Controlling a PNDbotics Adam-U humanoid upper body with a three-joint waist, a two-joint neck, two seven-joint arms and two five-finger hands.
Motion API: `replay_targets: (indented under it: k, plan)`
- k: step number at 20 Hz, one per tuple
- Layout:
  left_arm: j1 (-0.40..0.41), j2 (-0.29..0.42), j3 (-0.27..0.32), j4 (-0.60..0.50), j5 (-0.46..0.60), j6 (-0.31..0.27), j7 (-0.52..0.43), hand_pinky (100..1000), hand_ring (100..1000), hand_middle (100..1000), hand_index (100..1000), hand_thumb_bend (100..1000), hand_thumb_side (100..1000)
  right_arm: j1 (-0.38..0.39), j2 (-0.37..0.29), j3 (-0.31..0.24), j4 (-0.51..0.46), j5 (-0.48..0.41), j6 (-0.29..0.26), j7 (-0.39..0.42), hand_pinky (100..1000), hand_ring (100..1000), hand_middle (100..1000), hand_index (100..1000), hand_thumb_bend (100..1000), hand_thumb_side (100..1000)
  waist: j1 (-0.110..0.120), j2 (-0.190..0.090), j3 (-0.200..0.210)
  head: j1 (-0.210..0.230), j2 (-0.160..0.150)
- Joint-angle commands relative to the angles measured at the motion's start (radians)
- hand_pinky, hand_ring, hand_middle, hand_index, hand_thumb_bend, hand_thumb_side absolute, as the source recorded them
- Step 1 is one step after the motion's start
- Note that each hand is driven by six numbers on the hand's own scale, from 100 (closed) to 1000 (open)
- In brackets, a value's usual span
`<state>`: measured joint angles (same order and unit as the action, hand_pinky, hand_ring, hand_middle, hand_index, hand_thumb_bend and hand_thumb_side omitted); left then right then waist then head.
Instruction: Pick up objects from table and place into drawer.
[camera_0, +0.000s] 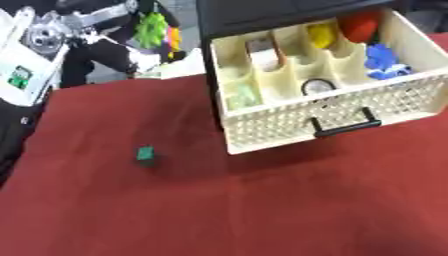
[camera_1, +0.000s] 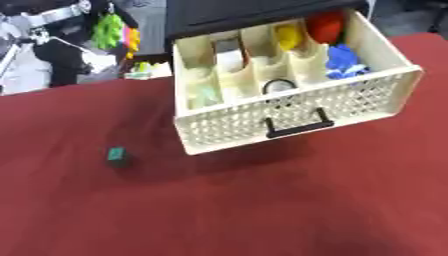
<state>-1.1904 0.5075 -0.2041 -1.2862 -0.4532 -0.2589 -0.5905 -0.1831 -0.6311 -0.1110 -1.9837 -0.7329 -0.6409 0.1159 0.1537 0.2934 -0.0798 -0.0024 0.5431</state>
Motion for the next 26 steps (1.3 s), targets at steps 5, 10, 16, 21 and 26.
replay_targets:
  k: [5, 10, 16, 21, 26]
  plan:
    - [-0.044, 0.010, -0.013, -0.117, 0.047, 0.051, -0.001, 100, 161, 347, 784, 100, 245, 0.001, -0.037, -0.014, -0.016, -0.008, 0.017, -0.012, 810, 757, 735, 796, 100, 1000, -0.004, -0.036, 0.008, -0.007, -0.001]
    - [-0.055, -0.003, -0.022, -0.152, 0.068, 0.071, 0.003, 100, 159, 345, 782, 100, 246, 0.000, -0.040, -0.016, -0.016, -0.018, 0.025, -0.019, 810, 757, 735, 796, 100, 1000, -0.002, -0.046, 0.006, -0.007, -0.009]
    - [-0.065, -0.028, -0.037, -0.156, 0.089, 0.076, 0.013, 100, 155, 341, 778, 100, 247, -0.012, -0.045, -0.016, -0.016, -0.035, 0.033, -0.018, 810, 758, 736, 796, 100, 1000, 0.000, -0.045, 0.000, -0.013, -0.045]
    - [-0.082, -0.046, -0.053, -0.137, 0.109, 0.060, 0.025, 100, 153, 341, 778, 100, 247, -0.026, -0.046, -0.015, -0.016, -0.043, 0.042, -0.013, 810, 758, 736, 795, 100, 1000, 0.006, -0.038, -0.009, -0.032, -0.113]
    - [-0.101, -0.072, -0.064, -0.089, 0.105, 0.035, 0.040, 100, 152, 339, 777, 100, 247, -0.035, -0.045, -0.014, -0.016, -0.047, 0.048, -0.007, 810, 757, 736, 794, 100, 1000, 0.011, -0.032, -0.022, -0.031, -0.147]
